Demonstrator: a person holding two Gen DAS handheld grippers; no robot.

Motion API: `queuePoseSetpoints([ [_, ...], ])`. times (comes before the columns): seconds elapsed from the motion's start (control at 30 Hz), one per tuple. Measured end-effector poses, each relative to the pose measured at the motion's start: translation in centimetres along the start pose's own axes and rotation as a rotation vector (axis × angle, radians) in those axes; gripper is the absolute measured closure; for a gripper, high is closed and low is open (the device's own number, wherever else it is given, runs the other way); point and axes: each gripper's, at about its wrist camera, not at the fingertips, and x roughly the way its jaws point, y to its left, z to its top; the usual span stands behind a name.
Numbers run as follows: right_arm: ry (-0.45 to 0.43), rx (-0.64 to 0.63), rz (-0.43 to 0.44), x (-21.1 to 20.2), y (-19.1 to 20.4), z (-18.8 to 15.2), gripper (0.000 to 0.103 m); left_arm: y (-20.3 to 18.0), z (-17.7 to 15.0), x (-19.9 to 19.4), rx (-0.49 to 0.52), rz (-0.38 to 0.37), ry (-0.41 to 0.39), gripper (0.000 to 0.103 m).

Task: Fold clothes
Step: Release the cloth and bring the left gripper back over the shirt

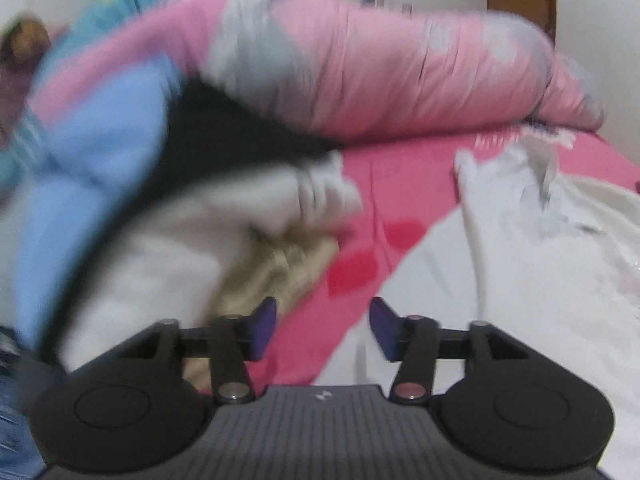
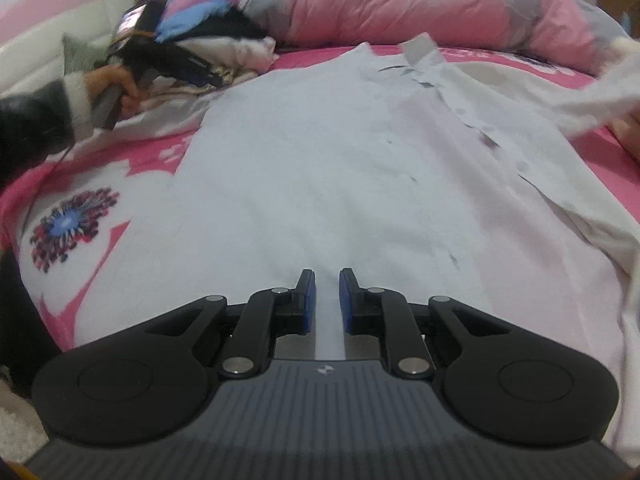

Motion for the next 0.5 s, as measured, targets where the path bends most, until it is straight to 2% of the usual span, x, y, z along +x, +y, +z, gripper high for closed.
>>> queuePoseSetpoints([
  [0.1,-0.079,0.085,0.03,-1.7,-1.6,-0.2,0.09,-2.1,0.7,-3.7,0.057,-0.005,-0.075,0.045],
  [0.13,-0.107,0.111,0.041,-2.1,-2.1,-0.1,0.09,-3.3,0.6,-4.4,0.078,-0.028,-0.078,0.044],
  [0.23,-0.133,0.076,0.041,-1.6,-2.2,0.2,0.09,-8.1,-0.3,-5.7,0.168,-0.116,-0.052,0.043],
  [0.3,-0.102,0.062,-0.012,-0.5,-2.6,-0.7,0.092,-11.2,-1.7,-5.7,0.23,-0.169,-0.019,0.04],
  [0.37,-0.112,0.104,-0.029,-0.2,-3.7,-1.9,0.094,-13.4,-3.0,-5.5,0.275,-0.169,0.01,0.041],
  [0.43,-0.169,0.112,-0.024,-2.2,-4.1,-2.2,0.092,-15.5,-4.2,-5.4,0.32,-0.168,0.04,0.043],
  [0.5,-0.231,0.116,-0.018,-4.4,-4.4,-2.4,0.091,-16.0,-4.6,-6.7,0.313,-0.172,0.014,0.042],
])
